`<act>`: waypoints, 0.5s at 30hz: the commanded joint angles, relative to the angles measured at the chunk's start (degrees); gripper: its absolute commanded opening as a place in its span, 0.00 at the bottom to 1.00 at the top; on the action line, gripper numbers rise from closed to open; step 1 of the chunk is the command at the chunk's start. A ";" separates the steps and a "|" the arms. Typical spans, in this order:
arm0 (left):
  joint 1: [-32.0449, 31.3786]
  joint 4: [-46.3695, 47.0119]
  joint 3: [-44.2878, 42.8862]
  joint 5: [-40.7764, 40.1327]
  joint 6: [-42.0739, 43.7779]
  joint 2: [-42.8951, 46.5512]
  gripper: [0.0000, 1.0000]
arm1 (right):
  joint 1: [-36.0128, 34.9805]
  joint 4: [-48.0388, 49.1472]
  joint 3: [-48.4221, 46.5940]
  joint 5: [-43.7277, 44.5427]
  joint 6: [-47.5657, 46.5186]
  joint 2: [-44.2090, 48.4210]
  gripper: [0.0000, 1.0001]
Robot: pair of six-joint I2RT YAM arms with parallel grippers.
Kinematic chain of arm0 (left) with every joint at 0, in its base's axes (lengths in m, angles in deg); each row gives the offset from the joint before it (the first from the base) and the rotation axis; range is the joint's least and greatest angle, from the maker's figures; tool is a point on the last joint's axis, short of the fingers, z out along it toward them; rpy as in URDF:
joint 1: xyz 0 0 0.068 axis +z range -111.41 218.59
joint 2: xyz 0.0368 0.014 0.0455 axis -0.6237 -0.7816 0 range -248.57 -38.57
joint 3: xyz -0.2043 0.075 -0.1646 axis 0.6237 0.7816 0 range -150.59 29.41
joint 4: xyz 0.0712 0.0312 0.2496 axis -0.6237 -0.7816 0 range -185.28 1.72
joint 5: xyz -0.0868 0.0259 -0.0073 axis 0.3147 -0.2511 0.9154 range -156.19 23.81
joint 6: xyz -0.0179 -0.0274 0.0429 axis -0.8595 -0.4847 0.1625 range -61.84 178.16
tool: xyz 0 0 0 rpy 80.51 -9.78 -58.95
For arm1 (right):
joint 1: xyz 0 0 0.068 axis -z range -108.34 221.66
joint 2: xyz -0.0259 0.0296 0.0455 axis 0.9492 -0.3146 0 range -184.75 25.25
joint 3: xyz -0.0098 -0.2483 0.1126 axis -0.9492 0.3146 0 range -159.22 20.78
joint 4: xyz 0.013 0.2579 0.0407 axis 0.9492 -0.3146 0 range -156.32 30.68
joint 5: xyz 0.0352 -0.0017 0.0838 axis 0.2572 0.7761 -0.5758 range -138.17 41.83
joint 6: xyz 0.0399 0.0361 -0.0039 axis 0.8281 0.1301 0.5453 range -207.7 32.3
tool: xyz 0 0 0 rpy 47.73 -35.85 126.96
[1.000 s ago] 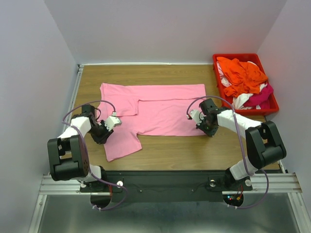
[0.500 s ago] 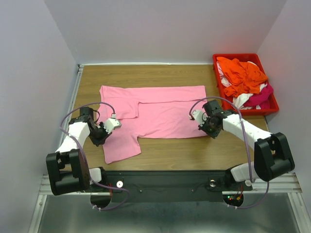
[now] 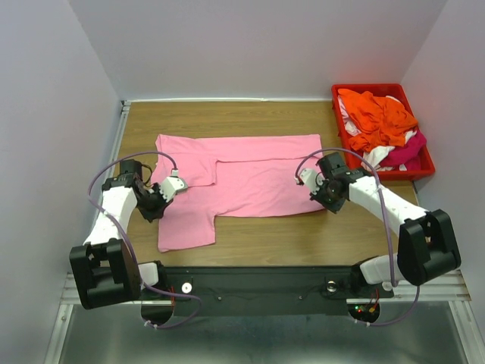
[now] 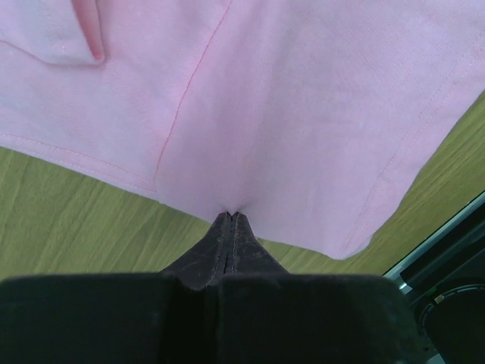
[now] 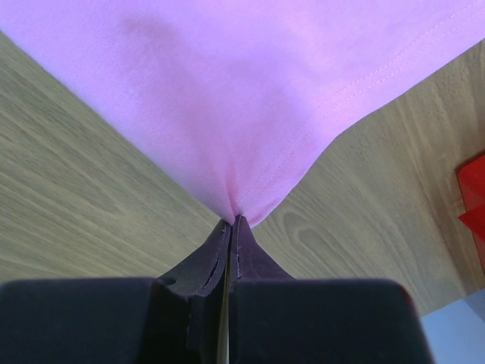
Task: Fold and stack the t-shirts
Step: Fold the tshirt
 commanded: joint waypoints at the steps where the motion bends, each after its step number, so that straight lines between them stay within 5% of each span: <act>1: 0.30 -1.44 -1.55 1.13 -0.15 -0.45 0.00 | -0.21 -0.90 -2.78 0.66 -0.89 -0.93 0.01; 15: 1.53 -5.04 -9.37 4.90 -0.14 -2.29 0.00 | 3.22 -0.90 -7.95 0.66 -4.32 -2.34 0.01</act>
